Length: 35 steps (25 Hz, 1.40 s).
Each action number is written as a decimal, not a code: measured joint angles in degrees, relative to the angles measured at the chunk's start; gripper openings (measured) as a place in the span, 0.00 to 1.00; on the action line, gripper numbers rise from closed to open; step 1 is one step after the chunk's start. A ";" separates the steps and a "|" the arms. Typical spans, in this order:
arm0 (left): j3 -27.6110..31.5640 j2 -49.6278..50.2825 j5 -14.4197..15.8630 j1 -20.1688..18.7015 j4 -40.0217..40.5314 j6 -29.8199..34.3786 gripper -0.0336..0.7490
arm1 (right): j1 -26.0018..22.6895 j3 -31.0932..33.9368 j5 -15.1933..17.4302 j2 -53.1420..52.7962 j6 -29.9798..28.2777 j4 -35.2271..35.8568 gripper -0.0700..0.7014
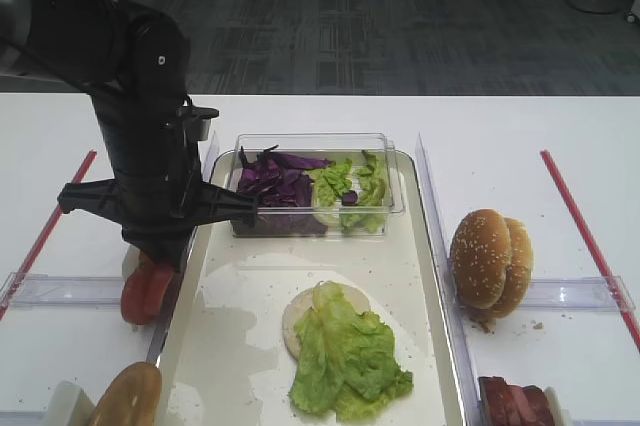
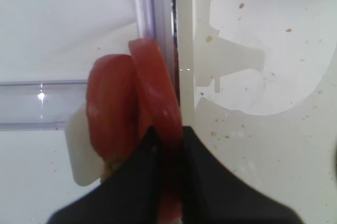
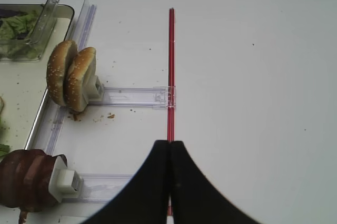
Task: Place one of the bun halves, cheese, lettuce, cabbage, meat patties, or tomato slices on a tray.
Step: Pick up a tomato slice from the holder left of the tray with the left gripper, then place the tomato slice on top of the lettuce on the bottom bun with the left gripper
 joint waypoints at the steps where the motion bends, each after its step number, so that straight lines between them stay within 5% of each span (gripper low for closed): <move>1: 0.00 0.00 0.12 0.00 0.00 0.00 0.10 | 0.00 0.00 0.00 0.00 0.00 0.00 0.14; 26: -0.58 -11.55 5.63 0.00 3.12 -1.89 0.09 | 0.00 0.00 0.00 0.00 0.00 0.00 0.14; 35: -0.58 -11.55 5.54 0.00 -9.03 12.58 0.09 | 0.00 0.00 0.00 0.00 0.00 0.00 0.14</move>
